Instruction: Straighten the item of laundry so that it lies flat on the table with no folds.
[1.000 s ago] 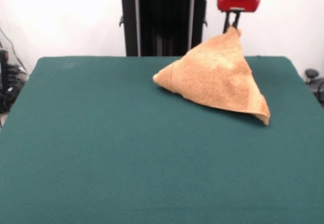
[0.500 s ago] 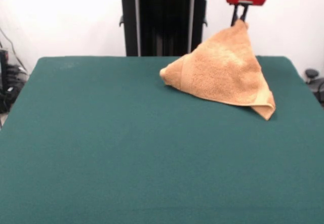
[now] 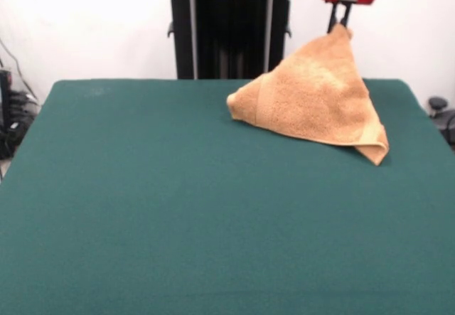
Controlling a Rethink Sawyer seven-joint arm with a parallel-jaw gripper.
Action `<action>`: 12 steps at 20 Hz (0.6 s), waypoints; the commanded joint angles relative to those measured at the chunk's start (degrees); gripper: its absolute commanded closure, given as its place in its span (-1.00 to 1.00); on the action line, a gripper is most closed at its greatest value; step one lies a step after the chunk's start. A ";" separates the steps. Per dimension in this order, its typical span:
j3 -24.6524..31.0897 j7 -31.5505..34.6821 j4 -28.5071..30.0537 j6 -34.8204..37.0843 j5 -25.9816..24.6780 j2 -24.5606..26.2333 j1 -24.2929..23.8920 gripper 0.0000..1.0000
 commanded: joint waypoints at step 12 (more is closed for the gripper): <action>5.81 17.00 2.00 -4.99 2.83 2.75 -1.61 1.00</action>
